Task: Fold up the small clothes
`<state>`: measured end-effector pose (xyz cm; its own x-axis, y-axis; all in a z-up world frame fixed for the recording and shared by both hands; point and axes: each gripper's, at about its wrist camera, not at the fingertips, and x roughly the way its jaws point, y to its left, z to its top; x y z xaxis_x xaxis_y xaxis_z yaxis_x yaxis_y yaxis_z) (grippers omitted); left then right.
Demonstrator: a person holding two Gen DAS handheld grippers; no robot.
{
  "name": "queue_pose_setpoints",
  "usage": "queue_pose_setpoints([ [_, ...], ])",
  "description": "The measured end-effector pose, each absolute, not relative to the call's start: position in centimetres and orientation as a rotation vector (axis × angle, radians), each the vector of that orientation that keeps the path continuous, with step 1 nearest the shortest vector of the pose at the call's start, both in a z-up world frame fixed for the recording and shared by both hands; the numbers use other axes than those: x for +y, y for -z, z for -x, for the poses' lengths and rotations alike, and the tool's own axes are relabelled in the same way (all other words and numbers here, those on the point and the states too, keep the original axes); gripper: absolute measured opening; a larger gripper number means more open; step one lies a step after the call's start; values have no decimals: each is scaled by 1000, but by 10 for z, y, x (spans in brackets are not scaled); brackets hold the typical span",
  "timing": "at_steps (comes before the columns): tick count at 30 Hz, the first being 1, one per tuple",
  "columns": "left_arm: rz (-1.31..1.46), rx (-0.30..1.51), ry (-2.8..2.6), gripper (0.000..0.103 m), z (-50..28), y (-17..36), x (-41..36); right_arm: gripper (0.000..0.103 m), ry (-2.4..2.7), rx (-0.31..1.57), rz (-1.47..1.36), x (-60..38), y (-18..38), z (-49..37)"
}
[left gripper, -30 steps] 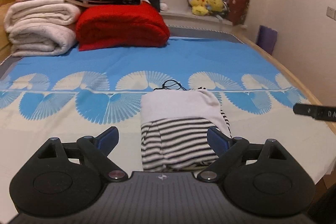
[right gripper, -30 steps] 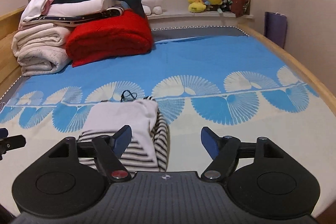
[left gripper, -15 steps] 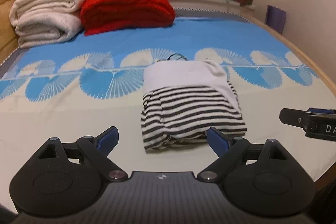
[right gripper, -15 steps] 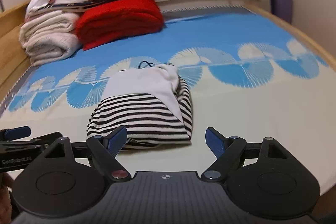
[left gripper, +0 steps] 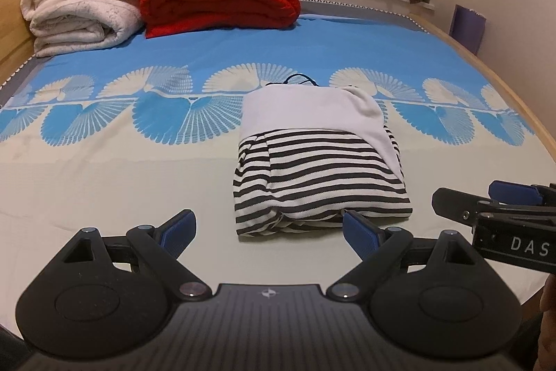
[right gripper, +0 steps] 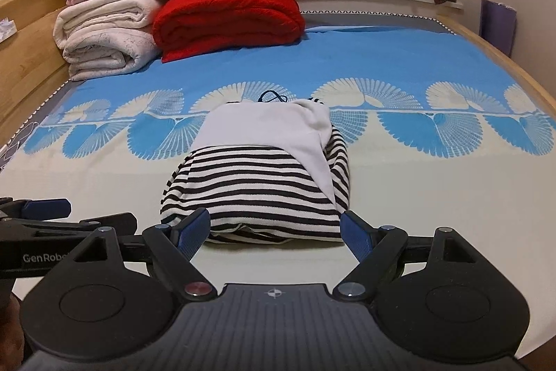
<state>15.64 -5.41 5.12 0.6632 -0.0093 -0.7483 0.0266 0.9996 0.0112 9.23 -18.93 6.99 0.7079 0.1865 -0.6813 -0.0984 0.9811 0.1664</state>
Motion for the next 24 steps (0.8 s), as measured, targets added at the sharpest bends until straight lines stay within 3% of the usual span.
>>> queue_pose_setpoints([
  [24,-7,860,37,94,-156,-50,-55,83,-156,767,-86,-182,-68,-93],
])
